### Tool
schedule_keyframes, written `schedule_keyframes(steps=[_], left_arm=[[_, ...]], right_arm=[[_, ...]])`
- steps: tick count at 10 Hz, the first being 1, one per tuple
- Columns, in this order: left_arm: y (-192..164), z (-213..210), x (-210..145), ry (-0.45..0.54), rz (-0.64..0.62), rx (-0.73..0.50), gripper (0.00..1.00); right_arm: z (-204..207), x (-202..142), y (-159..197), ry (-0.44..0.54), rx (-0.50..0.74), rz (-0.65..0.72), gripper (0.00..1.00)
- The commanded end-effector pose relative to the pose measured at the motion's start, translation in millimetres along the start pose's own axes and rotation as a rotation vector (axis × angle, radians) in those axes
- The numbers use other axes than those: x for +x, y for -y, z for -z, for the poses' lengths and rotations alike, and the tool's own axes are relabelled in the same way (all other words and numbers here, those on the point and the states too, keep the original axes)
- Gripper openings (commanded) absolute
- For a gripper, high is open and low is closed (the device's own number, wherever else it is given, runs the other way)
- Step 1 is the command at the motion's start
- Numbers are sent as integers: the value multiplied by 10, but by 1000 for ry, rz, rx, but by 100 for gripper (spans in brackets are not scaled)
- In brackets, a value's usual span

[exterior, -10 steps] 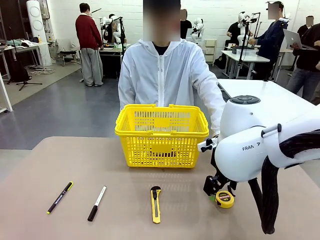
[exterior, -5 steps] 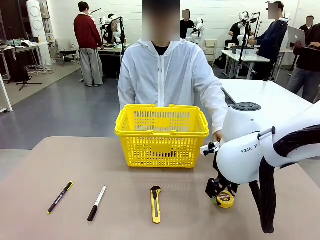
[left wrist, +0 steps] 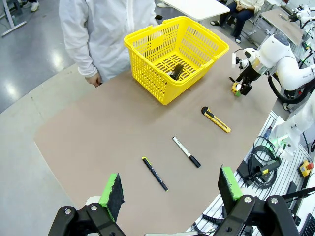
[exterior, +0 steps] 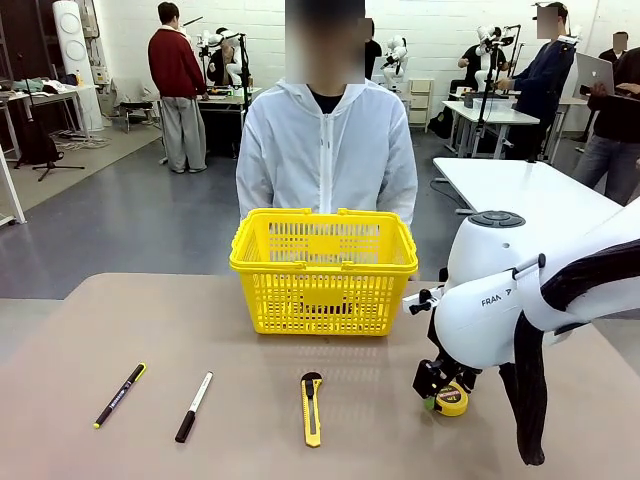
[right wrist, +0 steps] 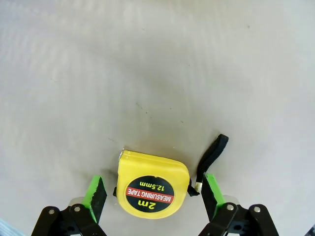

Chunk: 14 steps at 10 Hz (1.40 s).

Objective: Place the items the person wants into the basket.
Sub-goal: Pick up the item the person points to and place it in the Market Basket.

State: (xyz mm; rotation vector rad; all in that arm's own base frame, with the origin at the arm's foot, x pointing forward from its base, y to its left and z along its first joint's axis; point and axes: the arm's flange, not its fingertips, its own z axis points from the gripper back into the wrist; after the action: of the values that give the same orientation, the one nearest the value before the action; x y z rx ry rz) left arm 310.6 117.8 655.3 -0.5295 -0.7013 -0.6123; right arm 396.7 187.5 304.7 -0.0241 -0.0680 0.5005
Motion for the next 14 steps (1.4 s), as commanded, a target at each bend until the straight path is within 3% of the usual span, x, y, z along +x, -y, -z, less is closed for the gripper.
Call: schedule_keyframes(steps=[1, 2, 3, 4, 5, 6, 7, 9, 10, 14], left_arm=[[-4, -11, -1, 4, 8, -11, 100], [-4, -11, -1, 4, 8, -11, 100], [-4, -11, -1, 4, 8, -11, 100], [-4, -11, -1, 4, 8, -11, 100], [-4, -11, -1, 4, 8, -11, 100], [-4, -11, -1, 4, 8, -11, 100], [-4, -11, -1, 4, 8, -11, 100], [-4, -11, -1, 4, 8, -11, 100], [-4, -11, -1, 4, 8, -11, 100], [-4, -11, -1, 4, 8, -11, 100]], right_arm=[[26, 39, 14, 17, 33, -10, 100], [32, 37, 21, 14, 40, -12, 100], [35, 38, 22, 13, 47, -21, 41], [36, 41, 21, 12, 50, -25, 41], [40, 42, 15, 11, 53, -29, 0], [43, 42, 15, 9, 56, -30, 36], [47, 38, 9, 7, 59, -32, 0], [0, 13, -14, 10, 51, -24, 0], [-126, -27, -57, 9, 39, -9, 6], [-1597, -318, -297, 28, -133, 3, 6]])
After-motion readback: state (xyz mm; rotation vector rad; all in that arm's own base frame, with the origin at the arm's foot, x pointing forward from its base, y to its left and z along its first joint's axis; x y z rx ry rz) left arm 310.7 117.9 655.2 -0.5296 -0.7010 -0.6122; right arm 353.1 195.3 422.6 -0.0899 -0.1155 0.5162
